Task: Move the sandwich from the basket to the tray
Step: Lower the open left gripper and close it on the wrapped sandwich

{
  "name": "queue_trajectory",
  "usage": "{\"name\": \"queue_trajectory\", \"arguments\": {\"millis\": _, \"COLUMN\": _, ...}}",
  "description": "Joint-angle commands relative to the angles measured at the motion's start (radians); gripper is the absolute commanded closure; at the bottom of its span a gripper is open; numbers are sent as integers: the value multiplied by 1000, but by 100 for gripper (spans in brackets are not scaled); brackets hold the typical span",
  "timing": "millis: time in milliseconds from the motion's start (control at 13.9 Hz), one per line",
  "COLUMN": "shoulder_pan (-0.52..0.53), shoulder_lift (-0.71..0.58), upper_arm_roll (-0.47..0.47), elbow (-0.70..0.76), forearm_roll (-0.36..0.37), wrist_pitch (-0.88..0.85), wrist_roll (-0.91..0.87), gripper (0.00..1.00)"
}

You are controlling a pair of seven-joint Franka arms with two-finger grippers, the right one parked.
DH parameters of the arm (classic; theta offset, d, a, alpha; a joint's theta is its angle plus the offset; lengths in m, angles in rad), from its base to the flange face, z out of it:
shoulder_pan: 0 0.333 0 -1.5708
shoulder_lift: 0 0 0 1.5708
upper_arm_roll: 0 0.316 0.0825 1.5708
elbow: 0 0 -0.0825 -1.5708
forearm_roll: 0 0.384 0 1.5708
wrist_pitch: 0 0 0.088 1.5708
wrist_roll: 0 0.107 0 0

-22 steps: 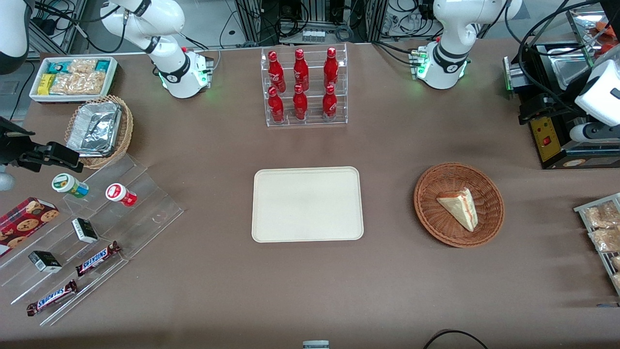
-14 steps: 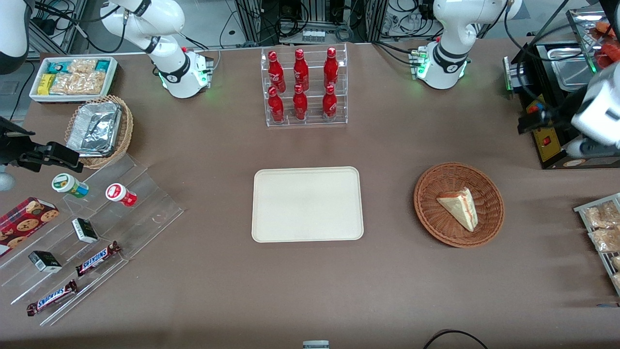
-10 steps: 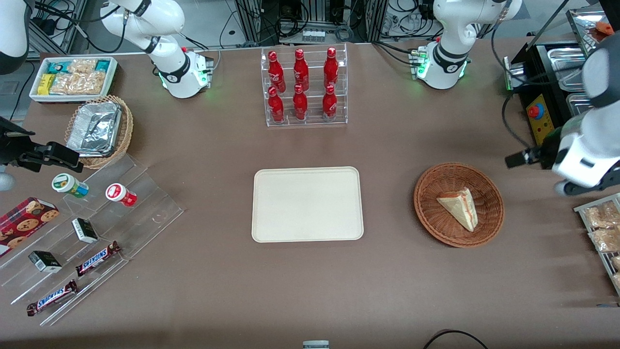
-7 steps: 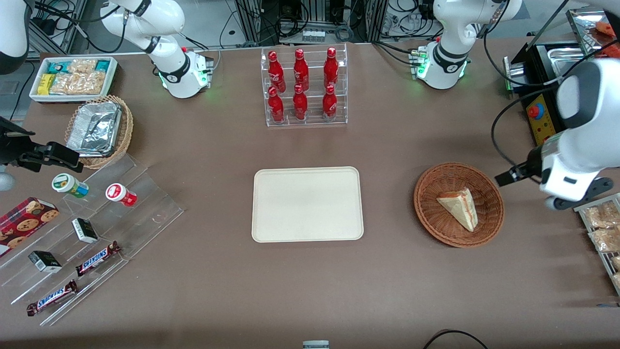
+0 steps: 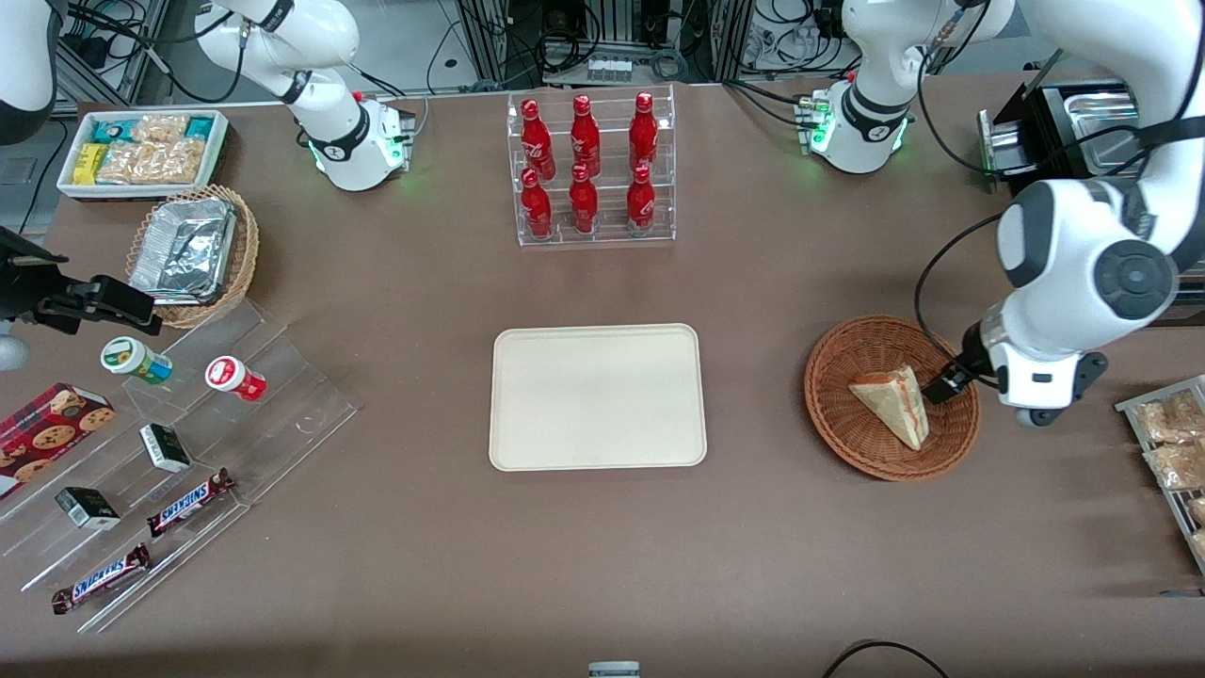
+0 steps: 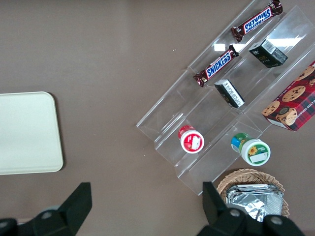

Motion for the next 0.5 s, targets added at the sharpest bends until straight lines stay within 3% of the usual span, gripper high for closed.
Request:
{"name": "queue_trajectory", "arguments": {"millis": 0, "shoulder_pan": -19, "shoulder_lift": -22, "upper_arm_roll": 1, "elbow": -92, "forearm_roll": 14, "wrist_pitch": 113, "wrist_roll": -34, "gripper": 0}}
{"name": "queue_trajectory", "arguments": {"millis": 432, "shoulder_pan": -31, "shoulder_lift": -2, "upper_arm_roll": 1, "elbow": -221, "forearm_roll": 14, "wrist_pitch": 325, "wrist_roll": -34, "gripper": 0}}
